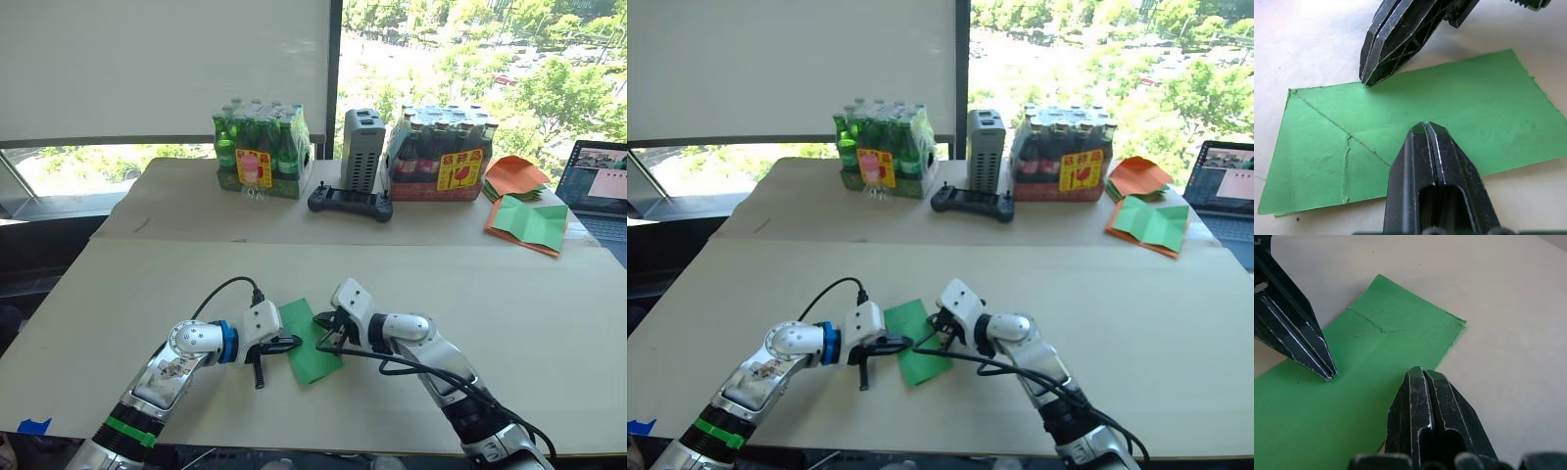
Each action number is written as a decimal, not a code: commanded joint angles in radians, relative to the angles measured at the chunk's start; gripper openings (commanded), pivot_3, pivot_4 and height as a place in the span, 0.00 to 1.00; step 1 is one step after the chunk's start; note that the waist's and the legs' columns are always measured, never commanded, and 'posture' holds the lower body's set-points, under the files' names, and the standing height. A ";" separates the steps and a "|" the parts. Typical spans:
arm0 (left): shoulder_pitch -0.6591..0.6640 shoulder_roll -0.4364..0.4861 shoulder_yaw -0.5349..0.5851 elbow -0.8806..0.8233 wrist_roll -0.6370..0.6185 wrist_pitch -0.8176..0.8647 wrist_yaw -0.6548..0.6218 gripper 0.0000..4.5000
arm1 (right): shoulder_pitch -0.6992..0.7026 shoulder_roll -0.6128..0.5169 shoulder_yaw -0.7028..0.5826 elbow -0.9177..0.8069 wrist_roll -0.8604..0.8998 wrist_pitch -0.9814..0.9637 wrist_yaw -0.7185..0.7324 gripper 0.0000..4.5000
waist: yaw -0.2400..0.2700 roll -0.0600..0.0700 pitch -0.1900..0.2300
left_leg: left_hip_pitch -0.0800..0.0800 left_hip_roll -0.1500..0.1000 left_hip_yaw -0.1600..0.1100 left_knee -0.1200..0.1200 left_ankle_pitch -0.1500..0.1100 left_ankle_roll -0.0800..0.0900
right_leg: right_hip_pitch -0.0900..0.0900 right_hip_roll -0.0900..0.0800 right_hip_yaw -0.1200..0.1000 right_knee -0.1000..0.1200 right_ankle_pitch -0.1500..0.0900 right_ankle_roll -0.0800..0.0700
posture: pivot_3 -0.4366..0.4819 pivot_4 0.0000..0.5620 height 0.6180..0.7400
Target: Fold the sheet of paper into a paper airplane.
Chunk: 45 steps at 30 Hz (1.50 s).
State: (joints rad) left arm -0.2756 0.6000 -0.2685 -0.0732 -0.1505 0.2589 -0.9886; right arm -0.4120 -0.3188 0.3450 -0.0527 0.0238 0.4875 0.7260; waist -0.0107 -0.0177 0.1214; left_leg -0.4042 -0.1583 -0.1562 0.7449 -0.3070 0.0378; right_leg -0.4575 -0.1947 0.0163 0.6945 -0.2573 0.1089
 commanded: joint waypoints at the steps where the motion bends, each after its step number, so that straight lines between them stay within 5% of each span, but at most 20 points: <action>1: 0.019 0.016 -0.032 0.040 0.042 0.015 -0.008 0.00 | 0.031 -0.021 0.031 -0.016 -0.003 0.035 0.022 0.01 | 0.000 0.000 0.000 | 0.000 0.000 0.000 0.000 0.000 0.000 | 0.000 0.000 0.000 0.000 0.000 0.000 | 0.48 0.27 0.47; 45: 0.013 0.021 -0.033 0.045 0.045 0.012 -0.018 0.00 | 0.088 -0.052 0.015 -0.103 0.026 0.002 0.031 0.01 | 0.004 0.000 0.000 | -0.001 0.000 0.000 -0.001 0.000 0.000 | 0.001 0.000 0.000 -0.001 0.000 0.000 | 0.48 0.27 0.47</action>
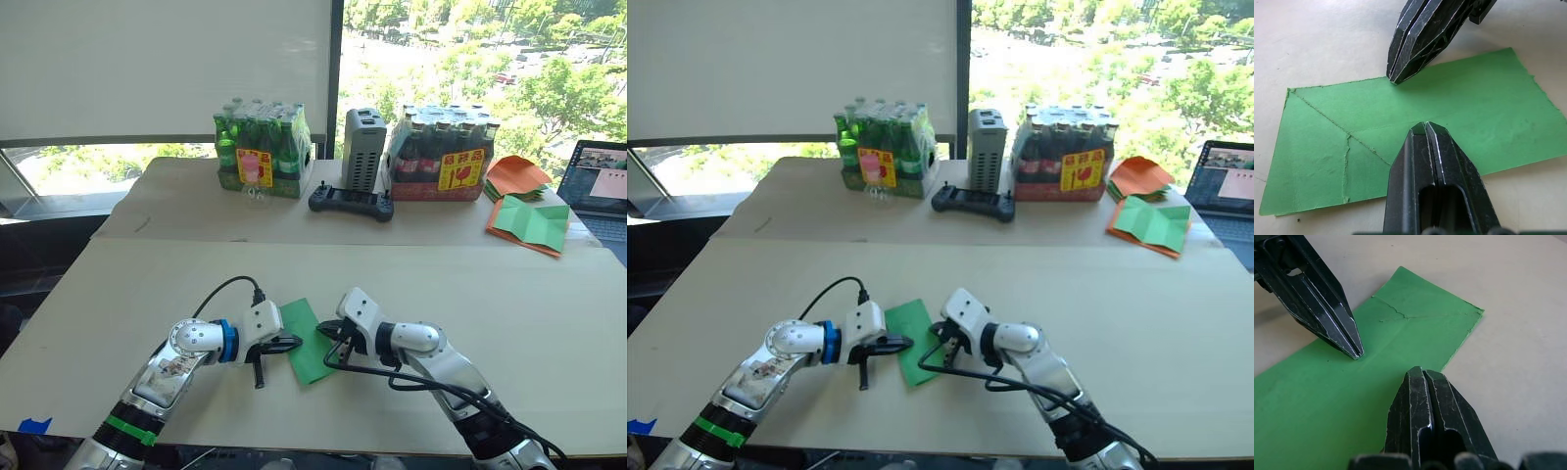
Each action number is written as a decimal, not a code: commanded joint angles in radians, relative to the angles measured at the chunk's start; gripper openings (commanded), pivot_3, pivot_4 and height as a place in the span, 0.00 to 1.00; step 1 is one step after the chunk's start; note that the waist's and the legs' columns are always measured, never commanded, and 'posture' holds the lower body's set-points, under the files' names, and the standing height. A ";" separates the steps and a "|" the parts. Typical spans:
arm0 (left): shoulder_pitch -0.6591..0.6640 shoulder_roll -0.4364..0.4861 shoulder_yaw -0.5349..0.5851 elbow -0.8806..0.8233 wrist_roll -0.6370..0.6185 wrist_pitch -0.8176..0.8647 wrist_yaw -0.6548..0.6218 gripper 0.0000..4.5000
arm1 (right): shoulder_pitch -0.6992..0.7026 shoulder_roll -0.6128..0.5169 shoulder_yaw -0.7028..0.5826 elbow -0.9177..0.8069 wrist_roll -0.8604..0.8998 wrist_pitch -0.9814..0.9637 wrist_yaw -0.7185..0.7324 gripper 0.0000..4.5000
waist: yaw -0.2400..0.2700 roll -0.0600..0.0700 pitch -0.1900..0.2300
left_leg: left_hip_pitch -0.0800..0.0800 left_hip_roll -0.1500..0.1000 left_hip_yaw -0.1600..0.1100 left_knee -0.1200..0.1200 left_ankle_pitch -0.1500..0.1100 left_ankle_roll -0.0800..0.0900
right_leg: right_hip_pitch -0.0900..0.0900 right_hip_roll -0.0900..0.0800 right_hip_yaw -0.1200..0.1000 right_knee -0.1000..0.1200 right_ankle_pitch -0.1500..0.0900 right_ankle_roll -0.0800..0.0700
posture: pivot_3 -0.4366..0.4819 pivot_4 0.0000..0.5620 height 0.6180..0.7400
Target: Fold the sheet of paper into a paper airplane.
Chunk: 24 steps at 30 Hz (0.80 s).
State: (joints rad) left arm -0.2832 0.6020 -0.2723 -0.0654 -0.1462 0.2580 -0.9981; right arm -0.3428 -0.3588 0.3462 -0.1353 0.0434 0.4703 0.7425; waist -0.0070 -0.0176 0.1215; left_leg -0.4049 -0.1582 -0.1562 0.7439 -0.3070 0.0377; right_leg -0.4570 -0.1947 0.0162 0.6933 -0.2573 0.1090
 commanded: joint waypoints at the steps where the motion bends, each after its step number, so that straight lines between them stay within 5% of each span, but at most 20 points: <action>1: 0.021 0.019 -0.030 0.038 0.041 0.013 -0.009 0.00 | 0.024 -0.018 0.016 -0.028 0.007 0.020 0.019 0.01 | 0.000 0.000 0.000 | 0.000 0.000 0.000 0.000 0.000 0.000 | 0.000 0.000 0.000 0.000 0.000 0.000 | 0.48 0.27 0.47; 24: 0.013 0.021 -0.035 0.053 0.043 0.000 -0.016 0.00 | 0.148 -0.125 0.001 -0.207 0.049 0.116 0.036 0.01 | 0.013 0.000 0.000 | 0.000 0.000 0.000 -0.001 0.000 0.000 | 0.001 0.000 0.000 -0.003 0.000 0.000 | 0.48 0.27 0.47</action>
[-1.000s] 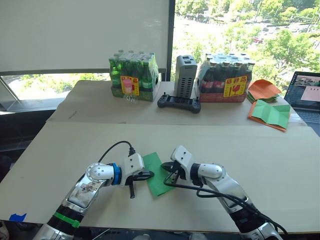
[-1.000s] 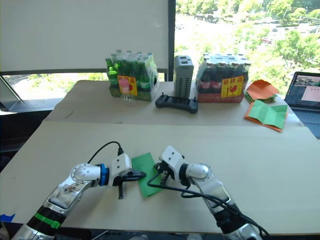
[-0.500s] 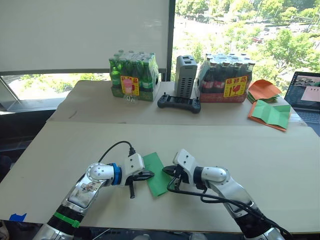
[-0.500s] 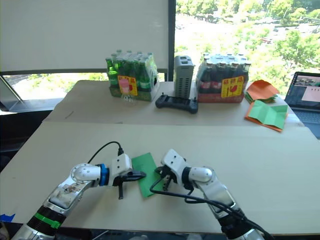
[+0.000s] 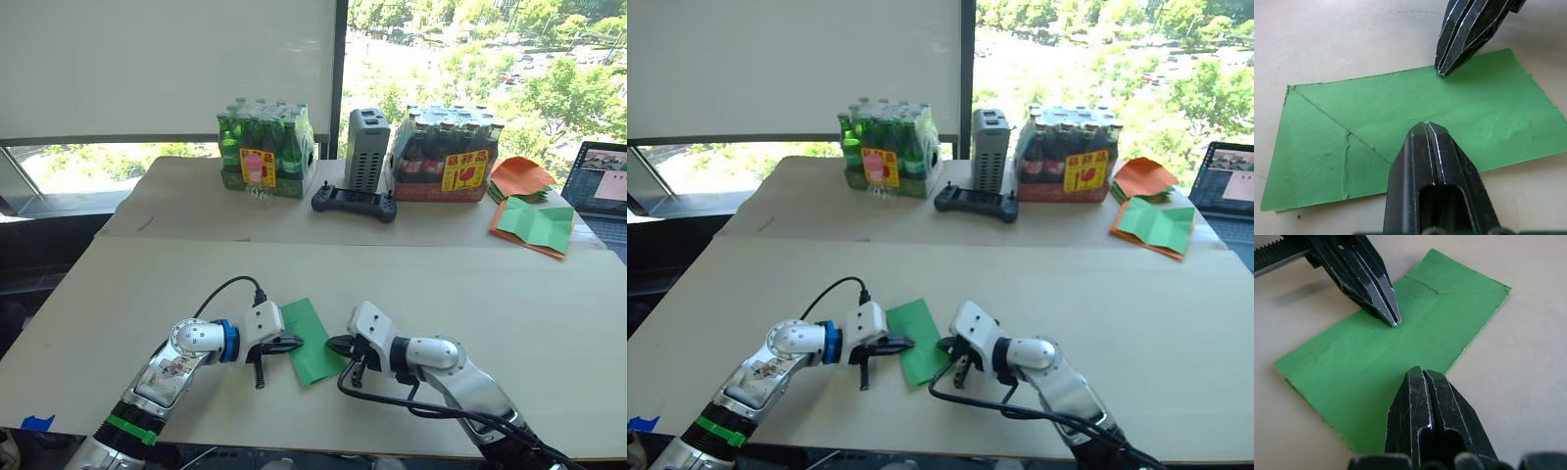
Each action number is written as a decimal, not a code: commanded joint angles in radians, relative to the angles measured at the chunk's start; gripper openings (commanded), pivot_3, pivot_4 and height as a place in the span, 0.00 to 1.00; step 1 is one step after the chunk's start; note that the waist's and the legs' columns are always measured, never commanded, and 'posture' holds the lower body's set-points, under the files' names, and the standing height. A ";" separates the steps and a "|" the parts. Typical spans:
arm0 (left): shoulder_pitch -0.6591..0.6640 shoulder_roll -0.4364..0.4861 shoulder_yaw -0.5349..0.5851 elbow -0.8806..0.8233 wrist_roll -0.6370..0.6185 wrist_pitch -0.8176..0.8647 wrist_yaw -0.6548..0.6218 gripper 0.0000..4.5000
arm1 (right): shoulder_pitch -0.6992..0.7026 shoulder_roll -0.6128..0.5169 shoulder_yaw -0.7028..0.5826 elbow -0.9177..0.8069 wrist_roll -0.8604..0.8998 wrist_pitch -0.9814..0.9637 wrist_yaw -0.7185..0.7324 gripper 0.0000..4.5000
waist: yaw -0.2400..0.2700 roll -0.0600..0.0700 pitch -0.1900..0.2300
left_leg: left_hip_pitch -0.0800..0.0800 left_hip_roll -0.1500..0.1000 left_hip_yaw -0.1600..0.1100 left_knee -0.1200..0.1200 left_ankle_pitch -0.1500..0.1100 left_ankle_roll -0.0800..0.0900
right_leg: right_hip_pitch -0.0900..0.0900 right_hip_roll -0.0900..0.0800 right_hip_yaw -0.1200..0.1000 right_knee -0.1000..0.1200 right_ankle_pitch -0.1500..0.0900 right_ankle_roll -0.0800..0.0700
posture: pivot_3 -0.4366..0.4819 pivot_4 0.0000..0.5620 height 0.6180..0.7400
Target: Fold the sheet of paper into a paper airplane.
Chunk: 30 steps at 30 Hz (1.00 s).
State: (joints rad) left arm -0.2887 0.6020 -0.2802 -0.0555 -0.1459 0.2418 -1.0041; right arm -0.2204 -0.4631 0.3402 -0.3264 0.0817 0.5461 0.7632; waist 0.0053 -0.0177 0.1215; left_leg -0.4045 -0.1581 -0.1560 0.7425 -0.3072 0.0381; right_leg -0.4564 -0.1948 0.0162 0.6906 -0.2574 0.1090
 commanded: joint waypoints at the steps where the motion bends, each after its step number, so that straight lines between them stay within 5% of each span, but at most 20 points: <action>1: 0.017 0.021 -0.027 0.046 0.043 0.015 -0.010 0.00 | 0.034 -0.030 0.007 -0.028 0.014 0.046 0.016 0.01 | 0.001 0.000 0.000 | 0.000 0.000 0.000 0.000 0.000 0.000 | 0.000 0.000 0.000 0.000 0.000 0.000 | 0.48 0.27 0.47; 20: 0.014 0.026 -0.027 0.044 0.040 0.006 -0.020 0.00 | 0.137 -0.169 -0.031 -0.207 0.100 0.133 0.011 0.01 | 0.007 -0.001 0.000 | 0.000 0.001 0.000 -0.004 0.000 0.000 | 0.002 0.000 0.000 -0.005 0.000 0.000 | 0.48 0.27 0.47; 30: 0.043 0.049 0.118 -0.100 -0.081 0.102 0.009 0.00 | 0.090 0.017 -0.221 -0.268 0.305 0.108 -0.047 0.01 | 0.004 -0.001 0.002 | -0.002 0.001 0.000 -0.005 0.002 -0.002 | 0.000 0.000 0.000 -0.005 0.000 0.000 | 0.48 0.27 0.47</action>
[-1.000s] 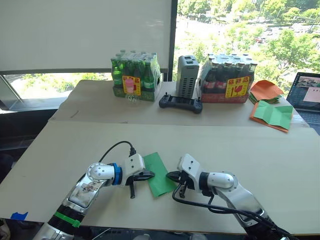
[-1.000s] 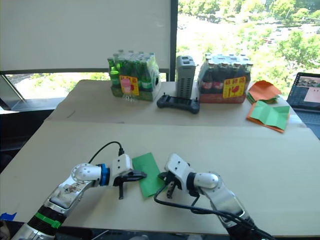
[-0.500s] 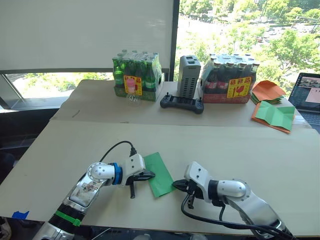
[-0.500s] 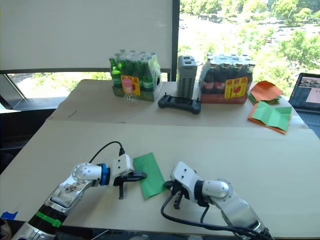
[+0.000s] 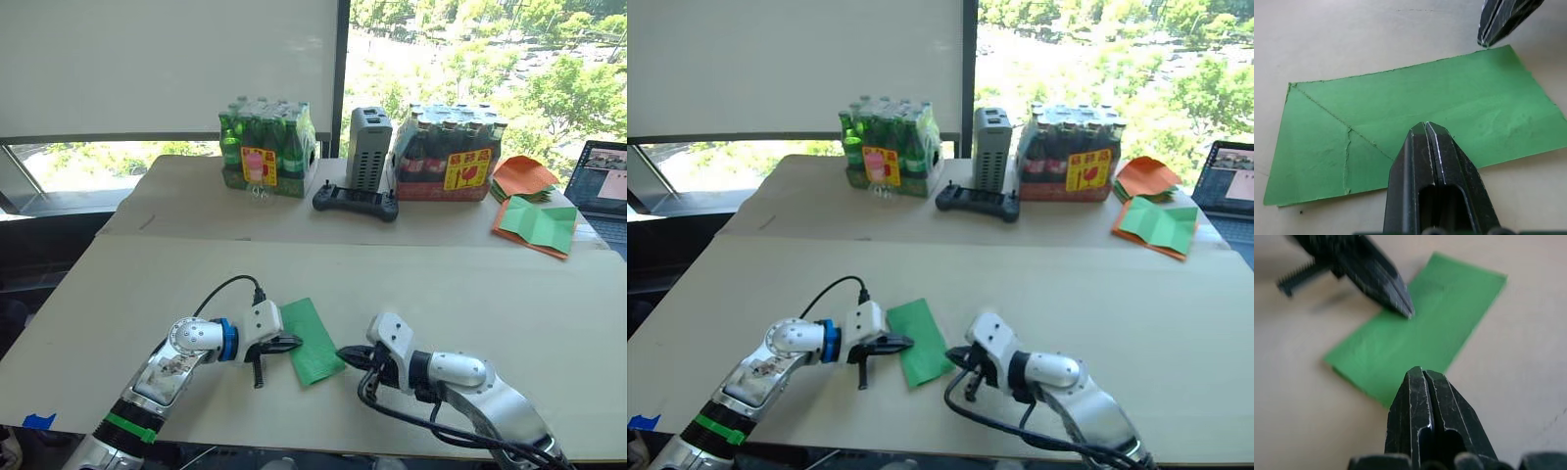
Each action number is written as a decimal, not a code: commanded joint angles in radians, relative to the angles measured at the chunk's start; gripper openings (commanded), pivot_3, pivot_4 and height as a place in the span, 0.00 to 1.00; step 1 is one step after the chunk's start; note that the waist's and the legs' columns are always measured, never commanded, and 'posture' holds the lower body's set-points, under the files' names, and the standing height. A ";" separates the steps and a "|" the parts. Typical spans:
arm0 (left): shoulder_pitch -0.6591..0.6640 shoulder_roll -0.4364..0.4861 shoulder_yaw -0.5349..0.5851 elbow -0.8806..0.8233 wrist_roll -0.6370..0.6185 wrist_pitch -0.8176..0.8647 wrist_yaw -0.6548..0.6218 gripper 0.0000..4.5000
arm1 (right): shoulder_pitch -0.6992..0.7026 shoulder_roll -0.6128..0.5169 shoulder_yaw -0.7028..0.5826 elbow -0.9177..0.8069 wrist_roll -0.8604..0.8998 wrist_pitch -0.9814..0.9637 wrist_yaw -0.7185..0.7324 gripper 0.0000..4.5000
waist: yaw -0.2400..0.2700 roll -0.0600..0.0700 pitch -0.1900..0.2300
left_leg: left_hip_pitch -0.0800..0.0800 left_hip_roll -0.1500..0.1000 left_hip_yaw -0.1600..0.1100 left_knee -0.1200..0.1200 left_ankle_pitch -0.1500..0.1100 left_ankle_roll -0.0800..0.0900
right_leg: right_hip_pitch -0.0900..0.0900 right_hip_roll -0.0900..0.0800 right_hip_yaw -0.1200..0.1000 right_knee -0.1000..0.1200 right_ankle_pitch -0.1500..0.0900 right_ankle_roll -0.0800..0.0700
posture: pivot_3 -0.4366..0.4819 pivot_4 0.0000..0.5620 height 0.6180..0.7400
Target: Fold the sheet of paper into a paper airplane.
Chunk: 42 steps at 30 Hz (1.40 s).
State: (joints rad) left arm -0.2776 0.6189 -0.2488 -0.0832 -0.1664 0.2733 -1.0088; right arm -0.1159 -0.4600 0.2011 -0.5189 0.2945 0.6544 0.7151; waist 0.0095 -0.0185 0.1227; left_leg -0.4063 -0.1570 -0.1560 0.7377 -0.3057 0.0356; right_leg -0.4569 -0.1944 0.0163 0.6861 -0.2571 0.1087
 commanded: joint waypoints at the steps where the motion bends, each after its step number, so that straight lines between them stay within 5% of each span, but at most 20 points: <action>1: 0.049 0.042 0.119 -0.108 -0.090 0.100 0.017 0.00 | -0.011 0.014 -0.094 -0.083 0.111 0.007 0.004 0.01 | 0.000 0.000 0.001 | 0.000 0.000 0.000 0.000 0.000 0.000 | 0.000 0.000 0.000 0.000 0.000 0.000 | 0.48 0.27 0.47; 10: 0.152 0.080 0.159 -0.191 -0.119 0.165 0.034 0.00 | -0.014 -0.029 -0.119 -0.039 0.124 -0.024 0.002 0.01 | 0.003 0.001 0.007 | 0.000 -0.001 0.000 -0.001 0.000 0.001 | 0.000 -0.001 -0.001 -0.002 0.000 0.000 | 0.48 0.27 0.47; 28: -0.164 -0.177 -0.007 0.038 -0.083 0.095 0.025 0.00 | -0.143 0.010 -0.098 -0.035 0.210 0.027 -0.013 0.01 | 0.002 -0.002 0.009 | -0.003 -0.001 -0.001 0.002 0.000 0.000 | 0.000 -0.002 -0.002 -0.002 0.000 0.000 | 0.48 0.27 0.47; 36: -0.233 -0.223 -0.062 0.180 -0.016 0.019 -0.001 0.00 | -0.242 -0.003 0.000 0.133 0.066 -0.055 -0.008 0.01 | -0.004 -0.002 0.009 | -0.004 -0.001 0.000 0.003 0.000 0.000 | -0.001 -0.002 -0.002 -0.001 0.001 0.001 | 0.48 0.27 0.47; 42: -0.146 -0.144 -0.057 0.087 -0.014 0.040 -0.024 0.00 | -0.234 -0.063 0.055 0.290 -0.088 -0.115 -0.029 0.01 | -0.009 -0.002 0.009 | -0.006 -0.001 -0.001 0.007 0.000 0.000 | -0.002 -0.002 -0.002 0.000 0.000 0.001 | 0.48 0.27 0.47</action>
State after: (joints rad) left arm -0.4351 0.4633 -0.3162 0.0475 -0.1794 0.3102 -1.0192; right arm -0.3470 -0.5217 0.2577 -0.2207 0.2246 0.5735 0.6863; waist 0.0005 -0.0200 0.1317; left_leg -0.4120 -0.1583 -0.1566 0.7443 -0.3058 0.0361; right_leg -0.4586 -0.1959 0.0139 0.6861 -0.2566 0.1092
